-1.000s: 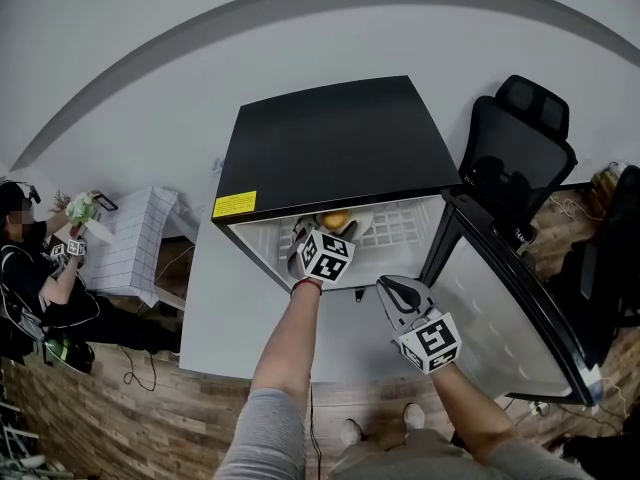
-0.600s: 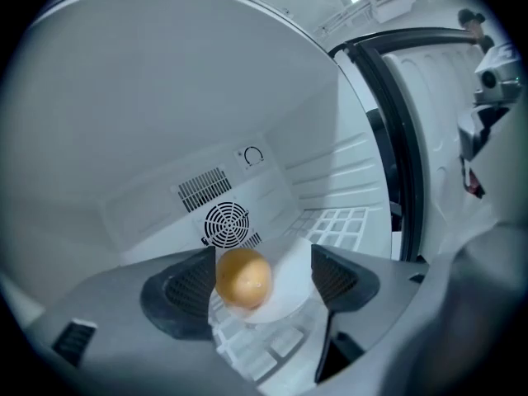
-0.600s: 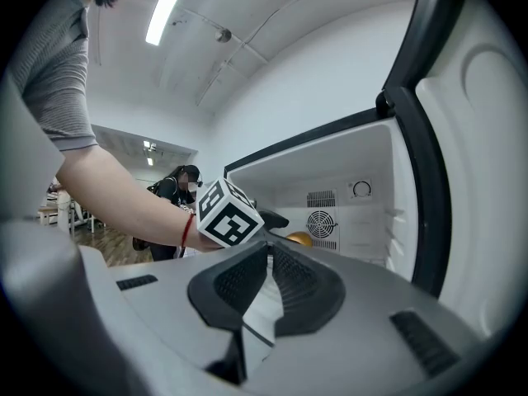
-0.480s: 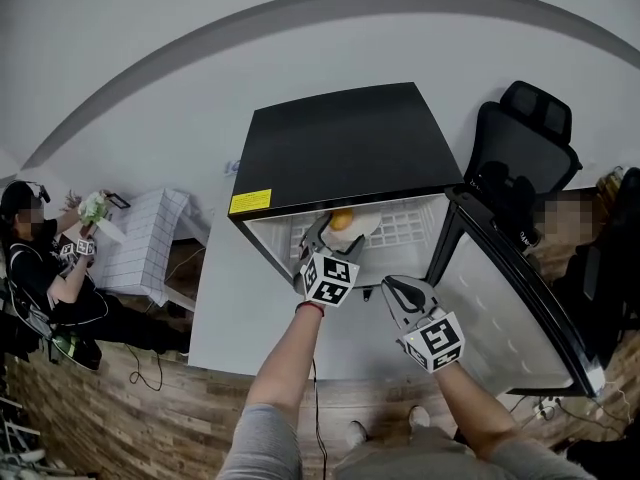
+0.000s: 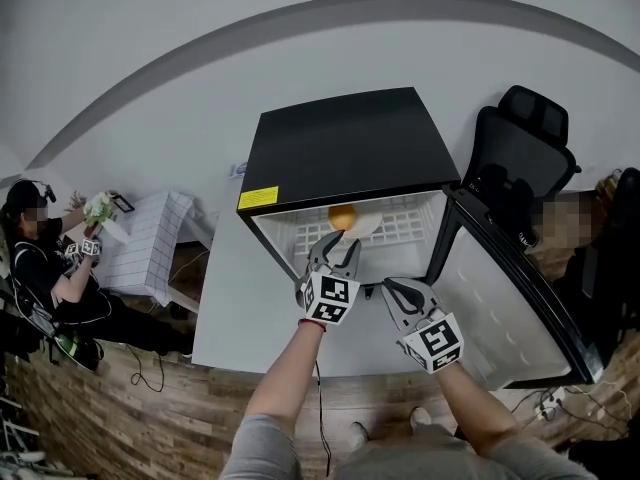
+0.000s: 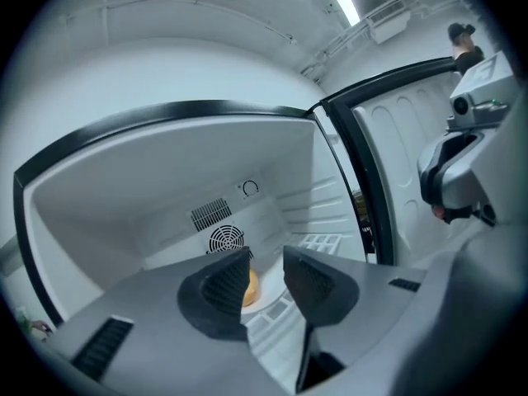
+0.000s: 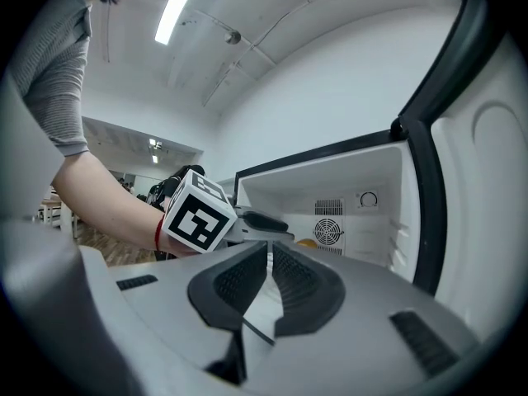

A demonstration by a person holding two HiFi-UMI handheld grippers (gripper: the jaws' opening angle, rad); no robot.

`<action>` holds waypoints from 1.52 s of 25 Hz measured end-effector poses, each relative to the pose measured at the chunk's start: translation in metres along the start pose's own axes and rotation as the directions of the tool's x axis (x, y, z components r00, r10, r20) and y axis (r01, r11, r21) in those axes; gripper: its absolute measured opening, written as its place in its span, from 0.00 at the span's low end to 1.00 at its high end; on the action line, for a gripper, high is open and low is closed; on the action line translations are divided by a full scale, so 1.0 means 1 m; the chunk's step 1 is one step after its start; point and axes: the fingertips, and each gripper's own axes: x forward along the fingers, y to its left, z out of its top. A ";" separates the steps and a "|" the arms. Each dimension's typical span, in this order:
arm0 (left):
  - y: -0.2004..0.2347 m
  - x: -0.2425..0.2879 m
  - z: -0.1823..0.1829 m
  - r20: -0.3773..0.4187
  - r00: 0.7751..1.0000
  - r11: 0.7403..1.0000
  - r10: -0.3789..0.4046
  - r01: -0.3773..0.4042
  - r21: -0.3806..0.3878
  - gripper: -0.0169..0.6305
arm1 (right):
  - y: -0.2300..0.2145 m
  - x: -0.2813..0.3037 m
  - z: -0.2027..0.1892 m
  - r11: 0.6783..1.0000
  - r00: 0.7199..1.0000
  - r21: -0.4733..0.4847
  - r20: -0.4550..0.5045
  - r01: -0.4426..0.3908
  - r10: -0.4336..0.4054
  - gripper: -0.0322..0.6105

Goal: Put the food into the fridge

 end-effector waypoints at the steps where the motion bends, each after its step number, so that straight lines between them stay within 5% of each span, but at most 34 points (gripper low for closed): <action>1: 0.000 -0.004 0.003 0.010 1.000 1.000 0.008 -0.008 -0.010 0.21 | 0.001 -0.001 0.001 1.000 1.000 -0.002 0.001 -0.002 0.002 0.07; 4: -0.004 -0.015 0.007 0.032 0.999 0.999 0.018 -0.017 -0.039 0.05 | 0.006 -0.005 -0.001 1.000 1.000 0.002 -0.005 -0.007 0.007 0.07; 16: -0.027 -0.069 0.017 0.094 0.996 0.992 0.006 0.006 -0.130 0.04 | 0.020 -0.016 0.011 1.000 1.000 -0.016 0.012 -0.025 0.025 0.07; 26: -0.063 -0.151 0.021 0.152 0.988 0.958 0.030 0.015 -0.286 0.04 | 0.040 -0.034 0.023 0.998 0.998 -0.044 0.026 -0.048 0.049 0.07; 38: -0.090 -0.206 0.021 0.149 0.988 0.926 0.051 0.010 -0.378 0.04 | 0.068 -0.064 0.033 0.996 0.995 -0.042 0.048 -0.084 0.086 0.07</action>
